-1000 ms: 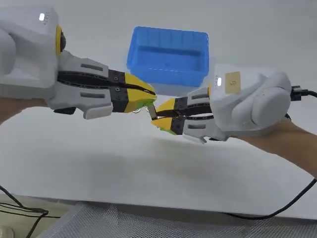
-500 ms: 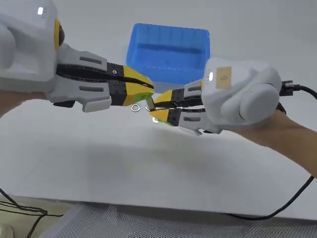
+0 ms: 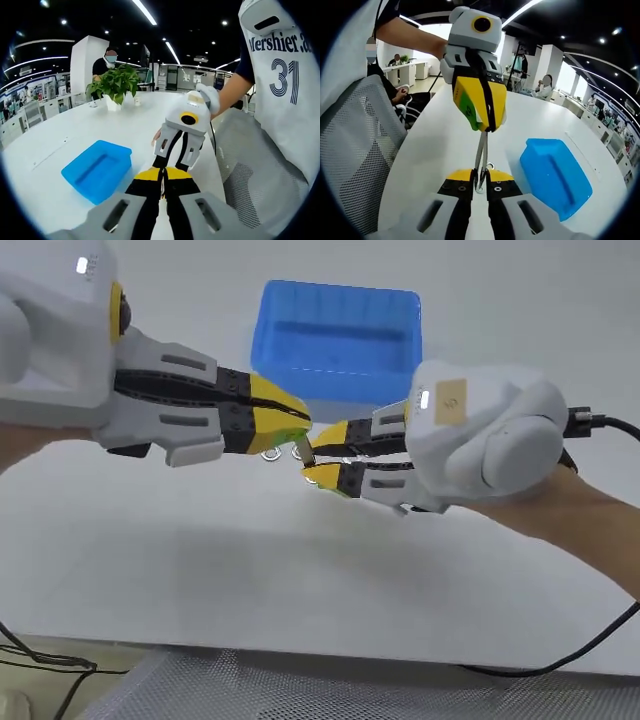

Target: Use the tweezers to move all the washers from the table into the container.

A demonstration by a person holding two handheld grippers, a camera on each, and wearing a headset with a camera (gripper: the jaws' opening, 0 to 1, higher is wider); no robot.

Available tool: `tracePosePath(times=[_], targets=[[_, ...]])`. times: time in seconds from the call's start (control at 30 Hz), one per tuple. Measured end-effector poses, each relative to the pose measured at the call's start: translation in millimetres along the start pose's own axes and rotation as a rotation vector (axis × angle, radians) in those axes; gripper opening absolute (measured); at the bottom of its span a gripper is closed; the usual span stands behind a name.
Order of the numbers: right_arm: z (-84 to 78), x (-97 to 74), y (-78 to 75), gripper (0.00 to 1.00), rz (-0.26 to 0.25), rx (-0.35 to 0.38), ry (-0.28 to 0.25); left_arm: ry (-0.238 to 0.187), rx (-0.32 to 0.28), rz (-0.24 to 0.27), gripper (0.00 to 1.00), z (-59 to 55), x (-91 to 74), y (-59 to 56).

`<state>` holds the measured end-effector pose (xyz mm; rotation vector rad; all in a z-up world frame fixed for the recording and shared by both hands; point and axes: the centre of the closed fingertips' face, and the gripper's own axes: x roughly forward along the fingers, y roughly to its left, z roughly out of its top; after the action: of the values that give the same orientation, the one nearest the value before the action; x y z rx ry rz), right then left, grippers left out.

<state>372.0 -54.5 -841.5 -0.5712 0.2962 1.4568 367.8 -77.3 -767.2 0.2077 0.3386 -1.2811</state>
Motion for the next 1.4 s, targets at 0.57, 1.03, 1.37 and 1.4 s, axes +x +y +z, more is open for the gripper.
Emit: tracePosePath(times=[0.57,1.03,1.37,1.4], targets=[[-5.5,3.9,-0.3,0.12,0.003,0.022,0.013,0.034,0.040,-0.017,0.05,-2.7,1.3,2.8],[-6.3,5.7,1.1,0.12,0.005,0.031,0.015,0.057,0.063,-0.035,0.05,-6.1,1.5,3.7],[-10.5,6.2,1.1,0.12,0.002,0.040,0.019,0.068,0.075,-0.044,0.05,-8.9,4.7,3.0],[-11.0,6.2,1.4,0.12,0.005,0.044,0.019,0.069,0.073,-0.045,0.05,-9.3,5.3,2.7]])
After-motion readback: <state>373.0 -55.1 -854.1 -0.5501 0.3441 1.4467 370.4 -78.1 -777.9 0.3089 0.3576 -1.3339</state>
